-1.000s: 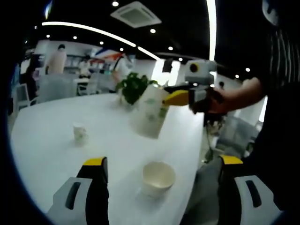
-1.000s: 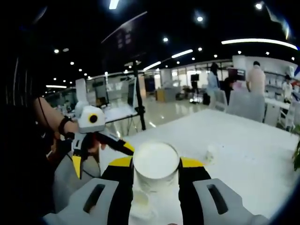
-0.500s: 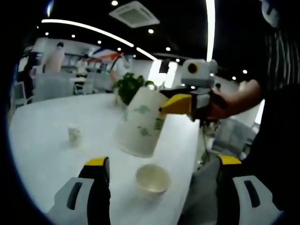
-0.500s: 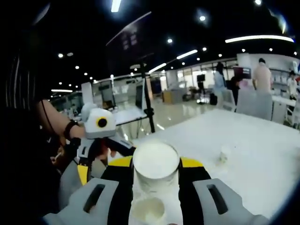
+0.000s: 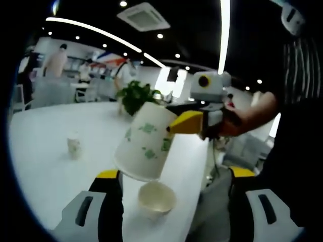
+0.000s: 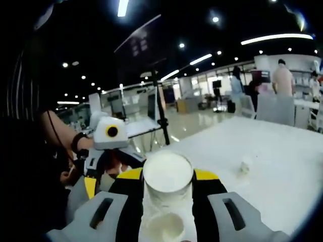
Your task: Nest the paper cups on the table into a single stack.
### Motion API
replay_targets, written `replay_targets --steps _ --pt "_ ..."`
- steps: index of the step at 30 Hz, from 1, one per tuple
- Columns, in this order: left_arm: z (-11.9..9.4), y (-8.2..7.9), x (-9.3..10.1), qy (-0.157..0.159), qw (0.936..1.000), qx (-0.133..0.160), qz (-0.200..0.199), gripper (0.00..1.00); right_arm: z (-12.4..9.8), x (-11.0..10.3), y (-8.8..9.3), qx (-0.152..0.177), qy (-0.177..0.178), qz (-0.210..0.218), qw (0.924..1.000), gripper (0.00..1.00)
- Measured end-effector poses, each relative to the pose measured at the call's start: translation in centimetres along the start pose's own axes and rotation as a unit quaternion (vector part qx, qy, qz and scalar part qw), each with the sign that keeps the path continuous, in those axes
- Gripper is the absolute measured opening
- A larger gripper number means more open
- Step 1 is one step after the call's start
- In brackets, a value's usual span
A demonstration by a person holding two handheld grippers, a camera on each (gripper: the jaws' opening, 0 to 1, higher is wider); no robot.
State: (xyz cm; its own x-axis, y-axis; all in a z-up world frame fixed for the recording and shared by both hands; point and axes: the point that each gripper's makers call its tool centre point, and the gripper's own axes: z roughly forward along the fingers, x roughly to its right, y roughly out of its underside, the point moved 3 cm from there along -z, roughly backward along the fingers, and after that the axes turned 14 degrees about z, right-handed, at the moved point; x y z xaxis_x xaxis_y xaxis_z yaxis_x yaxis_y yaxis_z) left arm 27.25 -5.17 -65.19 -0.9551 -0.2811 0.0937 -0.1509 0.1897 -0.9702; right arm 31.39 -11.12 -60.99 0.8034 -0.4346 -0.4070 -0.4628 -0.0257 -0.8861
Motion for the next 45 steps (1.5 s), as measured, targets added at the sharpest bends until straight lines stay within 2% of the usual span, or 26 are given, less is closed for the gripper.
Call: replay_targets --steps 8,24,27,35,39,45 --pt "-0.4 -0.1 0.0 -0.001 0.9999 0.009 -0.011 0.79 -0.4 -0.1 0.5 -0.001 0.002 0.004 1.0 0.34" --pt "-1.4 -0.5 -0.7 0.003 0.9989 0.031 -0.034 0.56 -1.3 -0.2 1.1 0.012 -0.016 0.029 0.9994 0.34" --pt "-1.6 -0.7 -0.7 0.007 0.998 0.038 -0.05 0.53 -1.4 -0.4 1.2 0.013 -0.024 0.035 0.999 0.34" --pt "-1.9 -0.8 -0.9 0.008 0.9972 0.052 -0.053 0.45 -1.7 -0.7 2.1 0.011 -0.03 0.042 0.9986 0.34" --pt "-2.2 -1.2 -1.0 0.013 0.9956 0.071 -0.06 0.35 -1.8 -0.8 2.5 0.009 -0.033 0.045 0.9984 0.34" --pt "-2.2 -1.3 -0.7 0.02 0.9957 0.068 -0.06 0.3 -1.9 -1.0 2.6 0.008 -0.036 0.046 0.9982 0.34"
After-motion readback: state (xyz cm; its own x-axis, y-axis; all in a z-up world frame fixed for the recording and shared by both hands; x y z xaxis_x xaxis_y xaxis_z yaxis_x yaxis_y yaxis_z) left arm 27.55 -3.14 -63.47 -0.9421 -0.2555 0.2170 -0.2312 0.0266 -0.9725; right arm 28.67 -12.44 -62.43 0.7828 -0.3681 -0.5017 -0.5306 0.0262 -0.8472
